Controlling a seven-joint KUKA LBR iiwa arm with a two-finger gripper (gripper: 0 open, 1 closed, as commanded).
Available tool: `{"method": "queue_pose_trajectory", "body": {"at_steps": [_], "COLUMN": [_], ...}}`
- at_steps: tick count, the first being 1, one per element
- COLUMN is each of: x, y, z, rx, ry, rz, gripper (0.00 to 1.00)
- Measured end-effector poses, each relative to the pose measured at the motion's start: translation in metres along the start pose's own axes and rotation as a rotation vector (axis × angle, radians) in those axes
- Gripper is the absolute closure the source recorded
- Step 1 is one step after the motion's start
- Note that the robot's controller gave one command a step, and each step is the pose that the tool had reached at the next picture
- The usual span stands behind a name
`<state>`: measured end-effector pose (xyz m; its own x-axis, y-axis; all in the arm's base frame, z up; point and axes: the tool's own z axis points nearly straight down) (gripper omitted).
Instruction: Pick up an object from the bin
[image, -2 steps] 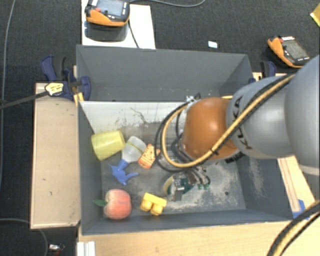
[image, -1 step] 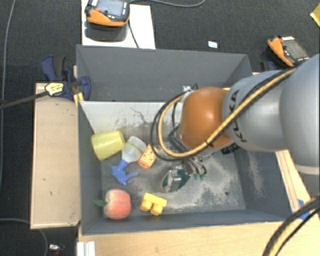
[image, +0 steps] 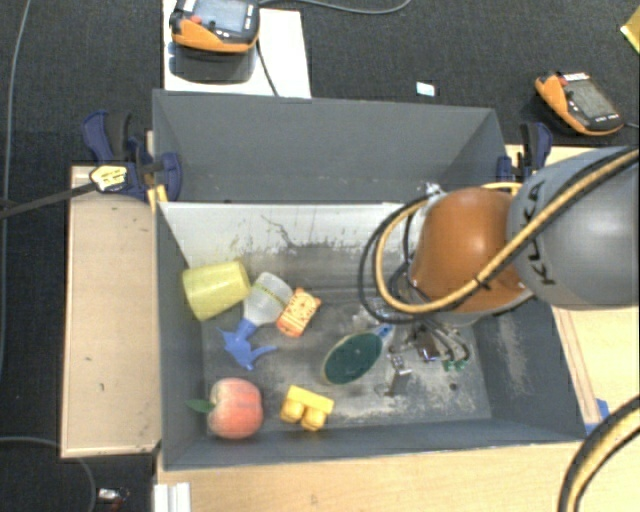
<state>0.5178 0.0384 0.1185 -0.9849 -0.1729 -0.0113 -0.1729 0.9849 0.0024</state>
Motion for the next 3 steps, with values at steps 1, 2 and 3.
{"method": "queue_pose_trajectory", "body": {"at_steps": [1,2,3], "x": [-0.033,-0.033,-0.031], "y": [0.024,0.024,0.022], "z": [0.014,0.014,-0.053], "rx": [-0.002,-0.002,-0.003], "ry": [-0.016,-0.016,-0.011], "rz": [0.206,0.207,0.214], "gripper": [1.0,1.0,1.0]}}
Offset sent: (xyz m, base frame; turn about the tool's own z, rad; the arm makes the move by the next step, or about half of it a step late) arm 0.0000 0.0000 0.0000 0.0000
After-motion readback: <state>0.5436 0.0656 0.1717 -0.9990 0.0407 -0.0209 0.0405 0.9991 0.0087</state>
